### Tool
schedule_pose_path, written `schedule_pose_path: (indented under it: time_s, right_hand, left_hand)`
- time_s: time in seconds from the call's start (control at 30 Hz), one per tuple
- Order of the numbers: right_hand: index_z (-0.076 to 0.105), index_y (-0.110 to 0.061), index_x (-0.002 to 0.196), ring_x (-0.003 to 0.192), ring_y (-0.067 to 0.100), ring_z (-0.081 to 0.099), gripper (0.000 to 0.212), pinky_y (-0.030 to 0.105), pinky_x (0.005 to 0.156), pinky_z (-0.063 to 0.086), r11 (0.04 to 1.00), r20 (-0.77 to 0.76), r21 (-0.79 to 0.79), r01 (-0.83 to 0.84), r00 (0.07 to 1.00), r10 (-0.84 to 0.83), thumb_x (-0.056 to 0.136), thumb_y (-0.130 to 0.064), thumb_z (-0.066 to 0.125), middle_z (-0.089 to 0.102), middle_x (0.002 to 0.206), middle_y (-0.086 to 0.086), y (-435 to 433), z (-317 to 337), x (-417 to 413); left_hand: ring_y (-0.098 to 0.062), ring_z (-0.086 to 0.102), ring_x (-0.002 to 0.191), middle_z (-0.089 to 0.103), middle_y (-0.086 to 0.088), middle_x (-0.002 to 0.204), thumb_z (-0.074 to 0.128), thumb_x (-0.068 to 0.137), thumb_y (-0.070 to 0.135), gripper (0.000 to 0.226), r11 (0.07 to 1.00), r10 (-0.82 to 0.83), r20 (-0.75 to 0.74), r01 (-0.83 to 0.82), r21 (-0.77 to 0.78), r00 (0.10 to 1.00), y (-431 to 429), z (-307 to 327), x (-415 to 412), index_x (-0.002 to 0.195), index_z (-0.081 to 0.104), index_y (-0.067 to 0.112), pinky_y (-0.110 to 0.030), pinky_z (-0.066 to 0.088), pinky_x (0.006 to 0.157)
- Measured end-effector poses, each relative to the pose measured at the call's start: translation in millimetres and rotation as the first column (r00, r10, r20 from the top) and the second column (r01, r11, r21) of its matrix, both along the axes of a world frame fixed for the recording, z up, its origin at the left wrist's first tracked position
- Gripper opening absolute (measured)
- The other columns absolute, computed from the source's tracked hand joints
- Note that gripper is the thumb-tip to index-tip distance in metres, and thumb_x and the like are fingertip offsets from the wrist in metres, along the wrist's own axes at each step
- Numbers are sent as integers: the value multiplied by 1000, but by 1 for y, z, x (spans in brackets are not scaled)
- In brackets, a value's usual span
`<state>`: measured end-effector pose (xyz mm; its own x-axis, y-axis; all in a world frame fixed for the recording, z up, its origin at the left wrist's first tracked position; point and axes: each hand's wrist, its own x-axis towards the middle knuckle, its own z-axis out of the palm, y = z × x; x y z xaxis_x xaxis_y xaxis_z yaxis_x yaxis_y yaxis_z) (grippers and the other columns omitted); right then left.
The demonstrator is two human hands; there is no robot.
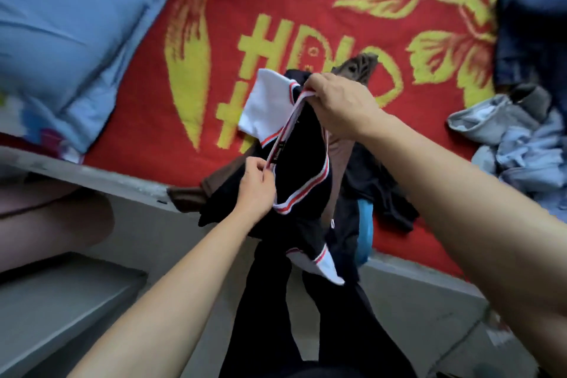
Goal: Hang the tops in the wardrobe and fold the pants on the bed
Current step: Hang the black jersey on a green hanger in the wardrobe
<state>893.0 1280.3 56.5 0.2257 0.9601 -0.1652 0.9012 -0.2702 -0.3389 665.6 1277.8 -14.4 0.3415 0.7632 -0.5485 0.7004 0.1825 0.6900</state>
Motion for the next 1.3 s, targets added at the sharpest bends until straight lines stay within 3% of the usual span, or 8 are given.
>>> schedule_pose_path:
  time_s: [0.17, 0.27, 0.43, 0.63, 0.77, 0.9, 1.07, 1.3]
  right_hand:
    - [54, -6, 117, 101, 39, 59, 27, 45, 80, 46, 979, -97, 202, -4, 995, 24, 104, -27, 42, 62, 111, 18, 21, 117, -26]
    - [53, -7, 120, 103, 39, 58, 26, 45, 84, 46, 944, -131, 330, -5, 990, 51, 104, -23, 42, 61, 114, 18, 27, 177, -51]
    - [56, -6, 118, 105, 39, 58, 27, 46, 87, 46, 843, -163, 529, -97, 963, 214, 103, -25, 43, 61, 113, 17, 29, 256, -113]
    - [61, -9, 121, 112, 35, 57, 28, 38, 89, 39, 706, -203, 685, -179, 884, 422, 104, -25, 45, 63, 117, 16, 23, 326, -200]
    - [62, -13, 109, 105, 38, 59, 28, 43, 81, 44, 643, -124, 710, -287, 848, 516, 102, -35, 45, 64, 110, 16, 3, 363, -285]
    - [53, -13, 78, 90, 40, 61, 28, 39, 67, 37, 592, -96, 724, -354, 798, 595, 96, -34, 46, 66, 89, 17, -32, 397, -372]
    - [52, -11, 73, 85, 41, 61, 35, 36, 64, 32, 589, -109, 708, -389, 765, 635, 88, -42, 43, 67, 84, 17, -86, 422, -477]
    - [52, -13, 74, 83, 35, 56, 36, 35, 66, 33, 643, -188, 611, -461, 705, 684, 93, -43, 42, 56, 79, 10, -173, 430, -642]
  left_hand:
    - [-44, 61, 81, 66, -20, 78, 48, 103, 36, 28, 922, -50, -51, 66, 380, 997, 28, 109, -33, 105, 58, 11, -42, 32, 62]
    - [-34, 61, 69, 66, -8, 66, 64, 87, 57, 41, 833, -33, -76, 69, 549, 997, 22, 175, -71, 91, 61, 16, -35, 29, 57]
    - [-28, 63, 65, 65, -3, 67, 78, 79, 14, 19, 689, 268, -140, -88, 720, 953, -15, 248, -153, 83, 60, 17, -32, 36, 55]
    - [-33, 67, 83, 72, -11, 85, 63, 86, 18, 6, 611, 758, -171, -591, 527, 630, -85, 323, -260, 81, 64, 15, -31, 42, 63]
    - [-25, 68, 63, 71, -11, 75, 51, 97, 10, 15, 266, 916, 300, -963, 38, 264, -133, 379, -324, 89, 64, 9, -24, 50, 47]
    - [-17, 64, 57, 66, -3, 57, 51, 93, -1, 16, 56, 860, 510, -995, -87, 4, -190, 433, -391, 85, 60, 10, -28, 53, 55]
    - [-24, 71, 77, 74, -14, 89, 58, 87, -4, 21, 96, 776, 631, -992, -82, 23, -275, 464, -481, 102, 70, 5, -31, 57, 65]
    - [-10, 64, 55, 66, 2, 63, 63, 77, -3, 21, -30, 697, 717, -999, 35, 4, -376, 492, -617, 87, 62, 16, -23, 48, 47]
